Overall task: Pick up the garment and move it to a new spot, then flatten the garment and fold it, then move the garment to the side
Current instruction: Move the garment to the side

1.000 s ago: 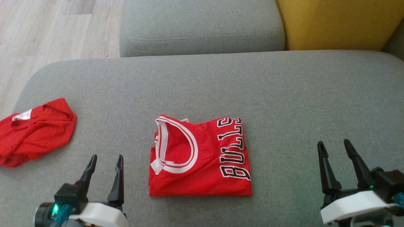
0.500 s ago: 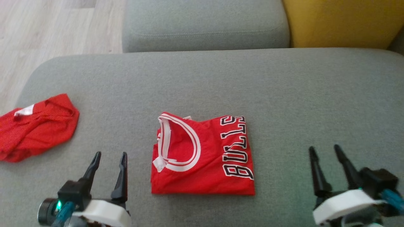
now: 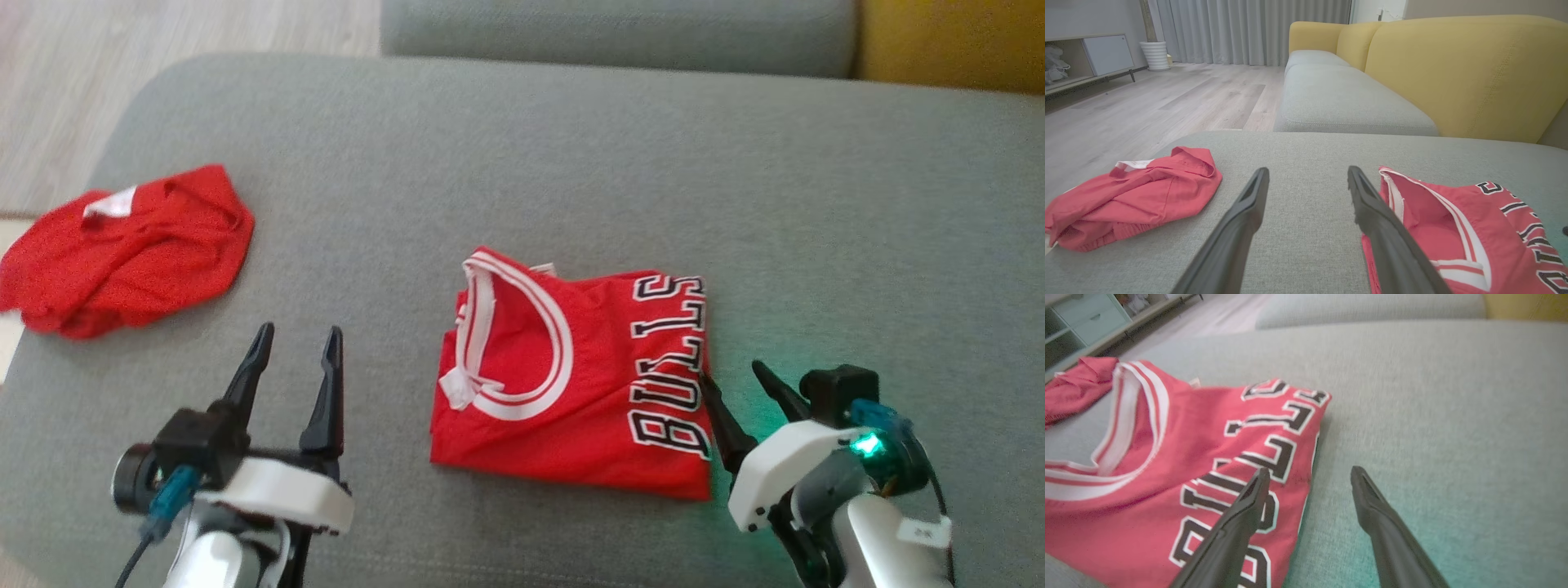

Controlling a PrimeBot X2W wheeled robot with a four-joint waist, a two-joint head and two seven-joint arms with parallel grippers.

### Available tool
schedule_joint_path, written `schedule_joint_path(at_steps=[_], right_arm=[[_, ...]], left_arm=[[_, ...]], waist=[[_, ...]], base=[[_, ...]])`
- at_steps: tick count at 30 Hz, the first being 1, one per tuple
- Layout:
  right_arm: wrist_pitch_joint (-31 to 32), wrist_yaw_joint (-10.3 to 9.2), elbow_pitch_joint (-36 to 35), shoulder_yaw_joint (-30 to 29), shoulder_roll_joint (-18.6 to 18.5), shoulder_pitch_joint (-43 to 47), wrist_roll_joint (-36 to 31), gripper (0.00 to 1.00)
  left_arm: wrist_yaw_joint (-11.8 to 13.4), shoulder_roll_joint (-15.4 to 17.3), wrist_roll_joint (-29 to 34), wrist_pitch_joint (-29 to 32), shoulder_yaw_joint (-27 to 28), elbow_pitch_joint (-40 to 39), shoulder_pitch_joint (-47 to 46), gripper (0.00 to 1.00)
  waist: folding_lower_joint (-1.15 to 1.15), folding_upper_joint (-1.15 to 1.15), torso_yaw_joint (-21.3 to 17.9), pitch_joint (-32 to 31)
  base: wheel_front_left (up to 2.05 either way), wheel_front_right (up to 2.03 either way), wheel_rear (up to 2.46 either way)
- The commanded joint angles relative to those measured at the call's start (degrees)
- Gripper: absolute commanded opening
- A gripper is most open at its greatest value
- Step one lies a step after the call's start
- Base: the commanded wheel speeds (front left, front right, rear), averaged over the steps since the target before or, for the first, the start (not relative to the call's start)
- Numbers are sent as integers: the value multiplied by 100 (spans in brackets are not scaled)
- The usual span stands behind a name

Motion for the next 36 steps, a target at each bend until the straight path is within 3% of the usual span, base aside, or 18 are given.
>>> schedule_joint_path(at_steps=[1,6,7,8,9,19,25,36], right_arm=[[50,42,28,104,-28,-290,6,100],[209,42,555,296,-26,-564,223,100],[254,42,629,336,-26,-599,264,84],[295,42,686,367,-26,-629,310,45],[318,42,724,391,-26,-656,352,0],[254,42,484,523,-25,-883,301,0],[303,42,276,429,-85,-1137,107,0],[466,42,-35,-593,-730,-2098,-120,0]], left_arm=[[-29,4,-36,-66,187,-104,-381,100],[-95,-106,-52,-140,194,43,-567,100],[-98,-125,-54,-149,209,59,-586,100],[-102,-140,-53,-157,222,72,-601,100],[-107,-154,-49,-163,235,84,-615,100],[-170,-235,62,-183,424,-2,-693,100],[-193,-270,102,-184,558,-132,-699,100],[-436,-182,294,-185,608,-348,-1137,100]], waist=[[0,0,187,202],[0,0,292,368],[0,0,296,391],[0,0,295,410],[0,0,292,424],[0,0,-41,529],[0,0,-536,672],[0,0,-1743,1412]], base=[[0,0,0],[0,0,0],[0,0,0],[0,0,0],[0,0,0],[0,0,0],[0,0,0],[0,0,0]])
